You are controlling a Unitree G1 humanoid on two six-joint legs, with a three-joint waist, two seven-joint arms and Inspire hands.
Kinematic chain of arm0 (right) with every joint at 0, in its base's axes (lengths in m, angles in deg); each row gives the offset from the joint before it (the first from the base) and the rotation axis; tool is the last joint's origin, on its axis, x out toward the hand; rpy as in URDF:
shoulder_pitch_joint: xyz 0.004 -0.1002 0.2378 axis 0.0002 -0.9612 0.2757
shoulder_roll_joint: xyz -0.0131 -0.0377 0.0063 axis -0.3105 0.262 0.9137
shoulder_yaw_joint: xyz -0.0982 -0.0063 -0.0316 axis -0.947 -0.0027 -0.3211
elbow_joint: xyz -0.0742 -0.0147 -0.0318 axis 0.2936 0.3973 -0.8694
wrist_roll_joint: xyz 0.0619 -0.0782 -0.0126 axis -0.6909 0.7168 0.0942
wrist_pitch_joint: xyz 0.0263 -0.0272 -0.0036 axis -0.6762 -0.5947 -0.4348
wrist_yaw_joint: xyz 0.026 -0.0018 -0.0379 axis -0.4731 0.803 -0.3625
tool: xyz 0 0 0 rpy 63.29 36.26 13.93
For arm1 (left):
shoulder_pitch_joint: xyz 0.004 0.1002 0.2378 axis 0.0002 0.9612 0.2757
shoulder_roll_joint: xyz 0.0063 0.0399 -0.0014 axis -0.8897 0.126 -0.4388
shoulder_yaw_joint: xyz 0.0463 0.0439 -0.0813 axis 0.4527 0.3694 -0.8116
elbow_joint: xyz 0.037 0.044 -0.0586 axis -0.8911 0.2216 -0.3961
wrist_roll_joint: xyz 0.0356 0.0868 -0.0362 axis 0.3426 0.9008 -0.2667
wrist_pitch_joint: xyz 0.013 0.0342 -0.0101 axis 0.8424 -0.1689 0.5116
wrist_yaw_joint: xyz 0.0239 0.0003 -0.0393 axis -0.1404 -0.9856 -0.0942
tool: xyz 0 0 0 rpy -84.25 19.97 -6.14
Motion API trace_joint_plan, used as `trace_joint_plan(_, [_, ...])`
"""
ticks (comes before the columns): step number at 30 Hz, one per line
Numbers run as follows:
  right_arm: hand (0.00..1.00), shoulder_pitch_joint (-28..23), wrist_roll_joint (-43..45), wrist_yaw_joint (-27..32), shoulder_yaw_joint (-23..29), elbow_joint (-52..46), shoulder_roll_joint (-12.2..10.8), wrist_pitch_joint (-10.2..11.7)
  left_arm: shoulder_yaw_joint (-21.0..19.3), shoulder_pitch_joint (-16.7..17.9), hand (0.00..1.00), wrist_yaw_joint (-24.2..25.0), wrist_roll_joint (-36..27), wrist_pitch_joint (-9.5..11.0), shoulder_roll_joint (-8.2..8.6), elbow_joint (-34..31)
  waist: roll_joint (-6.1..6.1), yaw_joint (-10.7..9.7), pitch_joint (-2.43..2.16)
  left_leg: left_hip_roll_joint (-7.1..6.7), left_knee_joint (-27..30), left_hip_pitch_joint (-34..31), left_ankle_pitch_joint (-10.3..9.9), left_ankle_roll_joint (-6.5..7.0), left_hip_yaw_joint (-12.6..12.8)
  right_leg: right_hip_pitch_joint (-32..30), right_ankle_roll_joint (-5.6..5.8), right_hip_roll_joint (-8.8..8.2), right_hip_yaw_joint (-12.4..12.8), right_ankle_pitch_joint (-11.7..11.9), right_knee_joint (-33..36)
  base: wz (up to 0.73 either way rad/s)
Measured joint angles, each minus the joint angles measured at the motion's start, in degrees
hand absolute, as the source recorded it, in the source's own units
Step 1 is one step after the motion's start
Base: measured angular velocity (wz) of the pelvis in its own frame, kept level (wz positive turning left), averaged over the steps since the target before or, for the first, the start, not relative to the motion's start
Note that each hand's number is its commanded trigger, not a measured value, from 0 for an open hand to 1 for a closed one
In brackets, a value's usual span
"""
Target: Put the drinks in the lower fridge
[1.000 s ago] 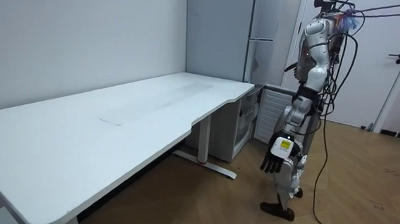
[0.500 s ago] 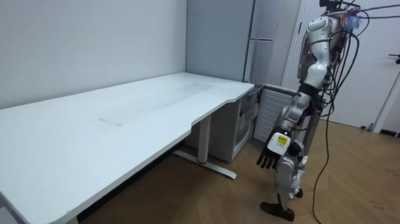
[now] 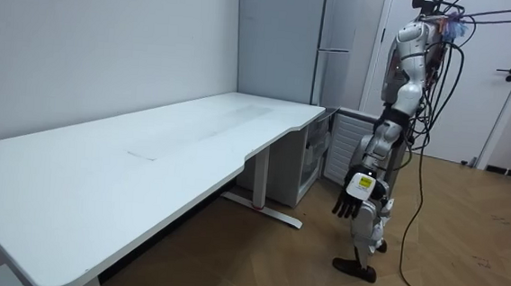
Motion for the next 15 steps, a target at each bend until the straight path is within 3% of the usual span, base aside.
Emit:
trace_joint_plan(7, [0.00,0.27,0.30,-6.69,-8.31,-7.13,-3.42,-0.07,2.63,-0.80,0.00,0.35,2.25,0.62,1.14,0.50,1.91,1.02,0.37,-0.05,-0.44,-0.09,-0.01,0.00,-0.08,-0.04,0.04,0.13,0.44,-0.04,-0.90,0.00])
trace_joint_plan(9, [0.00,0.27,1.36,-7.05,-10.26,-9.01,-5.25,0.53,2.68,-1.34,0.00,0.32,2.26,1.07,1.75,0.93,1.79,1.85,0.38,-0.05,-0.44,-0.18,0.04,-0.05,-0.22,-0.28,0.04,0.17,0.29,-0.04,-0.96,0.00])
trace_joint_plan(15, [0.00,1.07,1.93,-8.56,-14.38,-10.72,-6.70,1.06,5.58,-4.03,0.00,0.32,3.45,1.57,2.75,3.82,1.72,4.71,0.50,0.03,-0.01,-0.94,0.00,-0.10,-0.39,-0.39,-0.03,0.15,-0.12,0.12,-0.87,-0.01])
